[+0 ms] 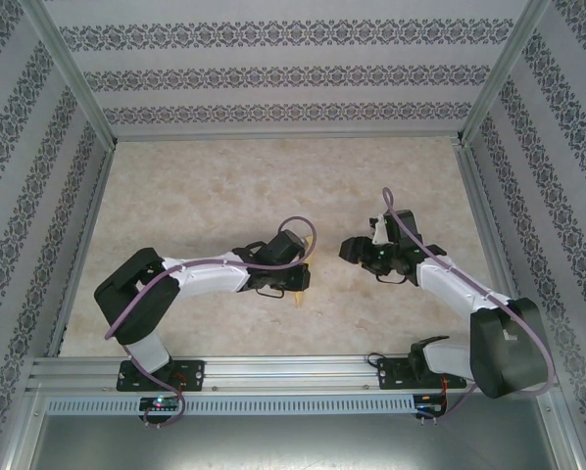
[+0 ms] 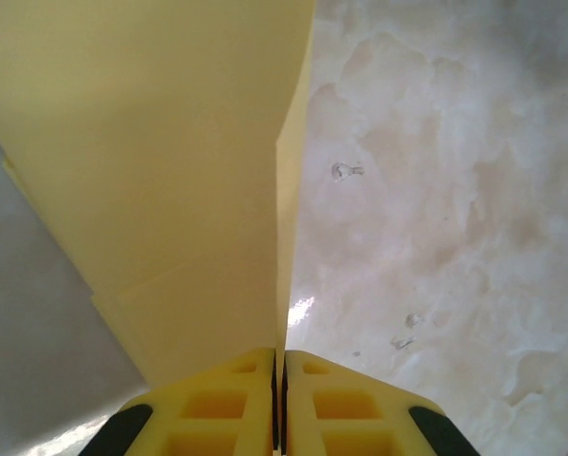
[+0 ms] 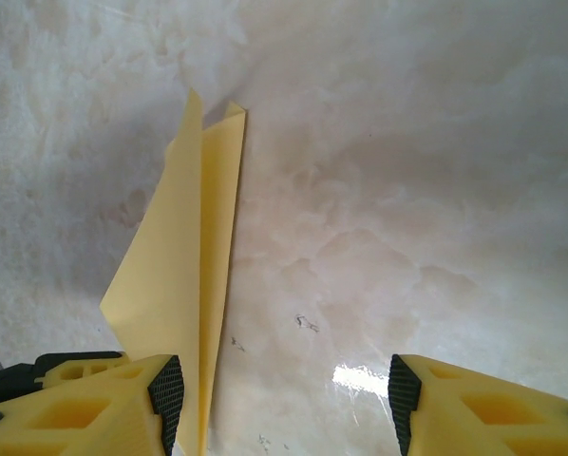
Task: Fold a paper plane with a square sheet of paper (fold left side to right side)
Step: Fold the wing for the fifth time at the center of the table.
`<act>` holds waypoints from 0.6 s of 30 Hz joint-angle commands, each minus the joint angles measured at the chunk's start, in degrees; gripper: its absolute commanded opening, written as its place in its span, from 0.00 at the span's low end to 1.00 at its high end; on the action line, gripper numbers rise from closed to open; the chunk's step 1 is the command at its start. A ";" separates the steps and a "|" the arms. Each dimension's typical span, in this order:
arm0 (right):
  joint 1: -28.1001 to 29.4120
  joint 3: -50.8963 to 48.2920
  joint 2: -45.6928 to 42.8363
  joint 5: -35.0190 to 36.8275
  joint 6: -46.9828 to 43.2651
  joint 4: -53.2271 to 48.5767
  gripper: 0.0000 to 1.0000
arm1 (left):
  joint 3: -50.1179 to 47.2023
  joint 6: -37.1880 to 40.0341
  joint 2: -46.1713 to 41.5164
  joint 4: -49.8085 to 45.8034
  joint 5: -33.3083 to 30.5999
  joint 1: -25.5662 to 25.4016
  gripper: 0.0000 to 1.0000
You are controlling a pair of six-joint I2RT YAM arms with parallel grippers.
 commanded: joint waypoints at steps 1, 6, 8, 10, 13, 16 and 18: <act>1.76 -1.74 -0.24 -1.19 1.22 6.22 0.60 | -3.05 -4.78 -0.87 11.84 5.89 1.54 0.12; 4.71 -3.78 2.28 -1.78 4.10 14.13 0.60 | -6.23 -7.78 -0.97 19.74 8.66 2.92 0.11; 6.04 -3.83 3.57 -1.31 5.39 16.52 0.59 | -7.88 -9.16 -0.97 22.78 9.27 3.35 0.11; 7.25 -3.32 5.07 -0.97 6.43 17.90 0.57 | -9.43 -10.59 -0.97 25.73 9.87 4.02 0.11; 9.17 -2.20 7.50 -0.44 7.67 19.53 0.54 | -11.95 -12.64 -0.79 30.07 10.84 5.15 0.10; 10.68 -1.11 9.96 0.23 8.51 20.53 0.53 | -14.82 -14.80 -0.97 34.90 11.31 5.96 0.10; 11.56 -0.56 11.67 0.47 8.99 21.52 0.53 | -16.15 -15.53 -1.14 36.47 11.42 6.39 0.10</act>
